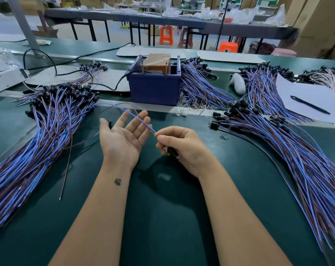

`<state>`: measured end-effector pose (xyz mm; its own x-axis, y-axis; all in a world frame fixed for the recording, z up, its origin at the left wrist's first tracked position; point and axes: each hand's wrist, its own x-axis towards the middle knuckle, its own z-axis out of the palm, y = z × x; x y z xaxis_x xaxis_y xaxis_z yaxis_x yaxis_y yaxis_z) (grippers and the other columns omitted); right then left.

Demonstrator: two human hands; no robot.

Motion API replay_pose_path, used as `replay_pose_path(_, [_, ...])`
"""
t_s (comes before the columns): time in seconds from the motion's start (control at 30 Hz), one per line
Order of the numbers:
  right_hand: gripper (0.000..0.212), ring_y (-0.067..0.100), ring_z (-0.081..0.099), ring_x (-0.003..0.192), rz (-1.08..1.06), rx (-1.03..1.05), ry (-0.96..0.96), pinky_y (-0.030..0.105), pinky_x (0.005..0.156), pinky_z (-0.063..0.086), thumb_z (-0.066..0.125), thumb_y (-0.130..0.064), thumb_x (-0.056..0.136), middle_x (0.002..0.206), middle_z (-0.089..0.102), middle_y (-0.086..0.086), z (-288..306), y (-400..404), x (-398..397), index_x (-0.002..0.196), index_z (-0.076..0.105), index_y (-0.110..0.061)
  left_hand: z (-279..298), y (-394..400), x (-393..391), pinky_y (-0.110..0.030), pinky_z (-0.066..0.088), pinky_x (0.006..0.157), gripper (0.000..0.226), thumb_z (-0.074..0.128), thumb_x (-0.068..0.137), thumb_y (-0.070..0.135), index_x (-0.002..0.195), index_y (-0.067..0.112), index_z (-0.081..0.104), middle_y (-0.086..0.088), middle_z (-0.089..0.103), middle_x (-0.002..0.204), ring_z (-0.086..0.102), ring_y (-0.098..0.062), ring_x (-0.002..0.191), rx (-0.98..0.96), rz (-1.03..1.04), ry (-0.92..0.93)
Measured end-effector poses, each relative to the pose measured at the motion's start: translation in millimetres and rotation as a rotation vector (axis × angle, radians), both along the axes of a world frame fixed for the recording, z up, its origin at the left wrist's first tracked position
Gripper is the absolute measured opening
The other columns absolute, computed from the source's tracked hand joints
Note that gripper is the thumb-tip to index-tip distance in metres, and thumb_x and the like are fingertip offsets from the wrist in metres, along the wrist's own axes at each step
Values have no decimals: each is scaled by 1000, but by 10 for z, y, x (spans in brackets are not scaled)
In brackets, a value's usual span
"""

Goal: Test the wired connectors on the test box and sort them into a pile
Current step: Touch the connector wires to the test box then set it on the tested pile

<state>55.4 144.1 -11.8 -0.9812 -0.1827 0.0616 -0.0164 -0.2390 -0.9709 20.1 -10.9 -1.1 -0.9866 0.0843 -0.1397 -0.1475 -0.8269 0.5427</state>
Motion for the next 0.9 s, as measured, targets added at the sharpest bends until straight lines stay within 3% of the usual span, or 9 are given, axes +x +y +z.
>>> replay_pose_path(0.1, [17, 16, 53, 54, -73, 42, -31, 22, 57, 45, 68, 1, 84, 66, 67, 7, 19, -28, -7, 91, 64, -14, -16, 24, 2, -29, 56, 60, 68, 18, 98, 67, 116, 11, 54, -10, 68, 78, 64, -23, 61, 30, 46, 25])
replay_pose_path(0.27, [15, 19, 51, 44, -86, 140, -39, 24, 50, 44, 56, 6, 86, 57, 64, 10, 50, -110, -9, 86, 59, -9, 2, 113, 29, -31, 55, 67, 63, 14, 100, 63, 112, 18, 58, -5, 63, 72, 59, -20, 63, -65, 106, 132])
replay_pose_path(0.33, [16, 21, 50, 42, -67, 175, -52, 22, 47, 44, 52, 7, 84, 55, 63, 13, 59, -132, -3, 84, 58, -7, 34, 158, 29, -25, 50, 56, 57, 16, 103, 56, 106, 18, 57, 0, 52, 62, 50, -16, 53, -79, 122, 107])
replay_pose_path(0.4, [15, 21, 51, 42, -50, 269, -27, 23, 46, 44, 52, 5, 85, 54, 62, 13, 55, -165, 14, 81, 59, -8, 47, 185, 19, -18, 30, 38, 49, 20, 106, 50, 95, 18, 55, 5, 36, 52, 30, -9, 40, -148, 110, 53])
replay_pose_path(0.47, [16, 17, 49, 41, -95, 276, 31, 21, 44, 41, 54, -3, 91, 53, 59, 12, 38, -219, 26, 77, 56, -10, 33, 194, 21, -17, 15, 31, 43, 27, 107, 43, 83, 18, 51, 8, 25, 47, 17, -5, 34, -237, 1, 31])
replay_pose_path(0.57, [23, 12, 45, 48, -281, 134, 60, 20, 47, 37, 54, -28, 89, 57, 52, 7, 50, -239, 4, 80, 55, -7, 3, 171, 63, -13, 11, 29, 41, 30, 106, 38, 72, 19, 43, 10, 22, 45, 15, 0, 31, -303, -378, 43])
replay_pose_path(0.7, [25, 14, 45, 48, -414, 39, -1, 23, 48, 38, 50, -25, 98, 52, 51, -2, 77, -166, -31, 82, 60, -8, -6, 307, 149, -13, 23, 32, 47, 34, 102, 31, 60, 18, 52, 6, 32, 48, 26, -4, 32, -604, -602, 79])
replay_pose_path(0.8, [17, 12, 37, 34, -467, 47, -49, 17, 35, 29, 54, -13, 96, 46, 44, 0, 73, -159, -17, 80, 60, -9, -1, 492, 229, -21, 46, 43, 46, 41, 98, 22, 55, 13, 57, -3, 52, 51, 51, -15, 40, -974, -423, 141])
replay_pose_path(0.9, [16, 8, 40, 33, -470, 31, -72, 16, 34, 31, 57, -10, 93, 49, 48, -1, 79, -155, -17, 78, 63, -11, -10, 535, 258, -25, 51, 46, 35, 43, 94, 17, 64, 10, 60, -4, 61, 56, 58, -16, 50, -1089, -281, 206])
